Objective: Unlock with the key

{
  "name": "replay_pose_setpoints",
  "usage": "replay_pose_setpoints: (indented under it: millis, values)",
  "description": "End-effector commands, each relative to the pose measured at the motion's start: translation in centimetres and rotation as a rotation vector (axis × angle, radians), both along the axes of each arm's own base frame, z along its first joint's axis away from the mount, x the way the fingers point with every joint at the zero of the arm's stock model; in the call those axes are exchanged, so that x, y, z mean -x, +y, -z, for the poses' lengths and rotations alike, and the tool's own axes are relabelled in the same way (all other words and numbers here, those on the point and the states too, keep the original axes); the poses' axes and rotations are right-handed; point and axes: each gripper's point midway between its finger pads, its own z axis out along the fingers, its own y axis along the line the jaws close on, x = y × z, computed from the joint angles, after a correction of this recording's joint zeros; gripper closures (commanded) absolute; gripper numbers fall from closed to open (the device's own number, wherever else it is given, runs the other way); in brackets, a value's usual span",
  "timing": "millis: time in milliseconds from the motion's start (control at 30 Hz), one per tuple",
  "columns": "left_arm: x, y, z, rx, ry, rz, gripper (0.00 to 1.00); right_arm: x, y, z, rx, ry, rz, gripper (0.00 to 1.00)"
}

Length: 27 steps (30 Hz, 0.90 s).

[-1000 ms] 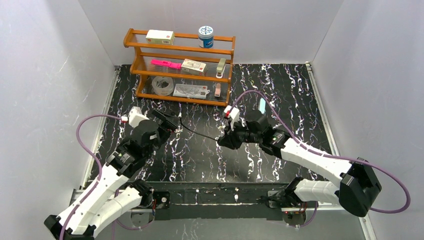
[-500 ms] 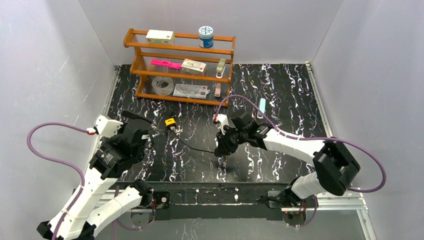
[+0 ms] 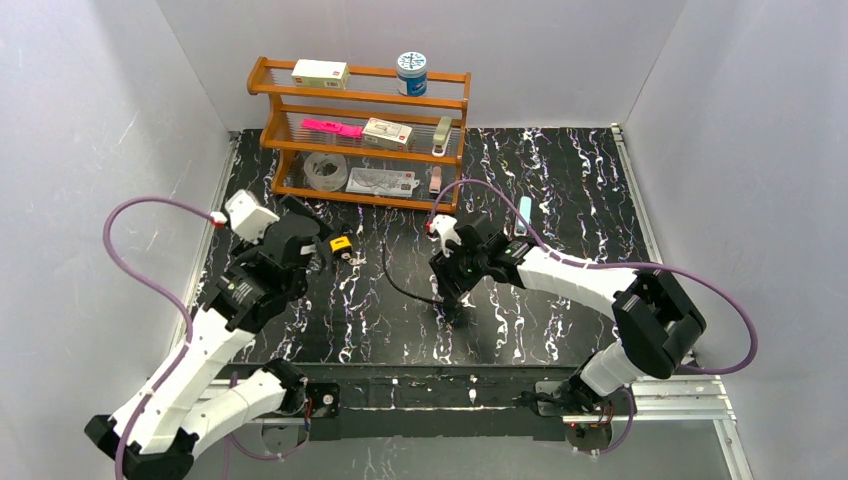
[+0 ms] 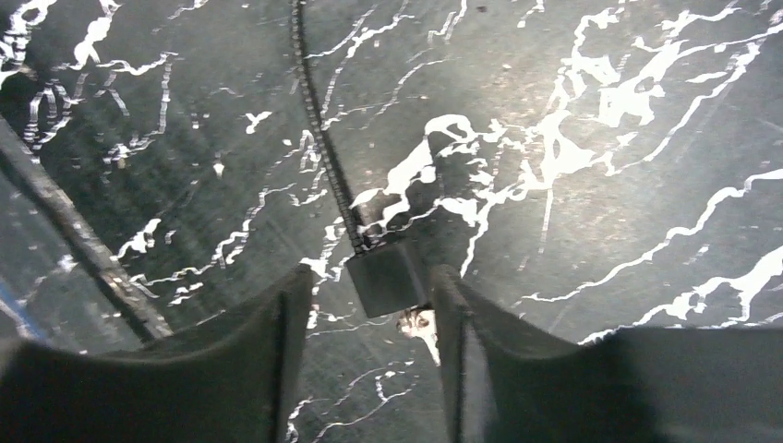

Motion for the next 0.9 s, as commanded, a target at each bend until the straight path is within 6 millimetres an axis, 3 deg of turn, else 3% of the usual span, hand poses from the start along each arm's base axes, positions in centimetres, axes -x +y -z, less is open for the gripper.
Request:
replay_pose_setpoints:
  millis: [0, 200, 267, 367, 533, 633, 800, 867]
  values:
    - [-1.6, -1.9, -1.9, -0.01, -0.009, 0.074, 0.06, -1.9, -1.2, -0.8, 0.04, -0.112, 0.051, 0.35]
    - [-2.3, -3.5, -1.8, -0.028, 0.031, 0.147, 0.03, -3.6, -1.3, -4.4, -0.019, -0.194, 0.158, 0.28]
    - [-2.2, -3.6, -2.3, -0.042, 0.028, 0.172, 0.03, -4.9, -2.0, -7.1, -0.047, -0.268, 0.254, 0.28]
    - [-2.0, -3.9, -4.2, -0.077, 0.009, 0.237, 0.02, -6.7, -3.9, -12.6, -0.129, -0.407, 0.415, 0.27]
    - [-1.3, -4.4, -8.5, -0.152, -0.046, 0.367, 0.02, -7.6, -9.9, -22.0, -0.194, -0.631, 0.688, 0.23]
    - [-0.5, -4.1, -11.4, -0.207, -0.08, 0.423, 0.02, -7.3, -14.2, -26.1, -0.171, -0.721, 0.851, 0.2]
    - [2.3, 0.1, -17.4, -0.331, -0.123, 0.361, 0.02, -5.6, -20.3, -32.5, -0.173, -0.842, 1.06, 0.14]
    - [3.2, 1.1, -18.9, -0.354, -0.136, 0.356, 0.02, -4.6, -22.5, -34.6, -0.183, -0.876, 1.139, 0.1]
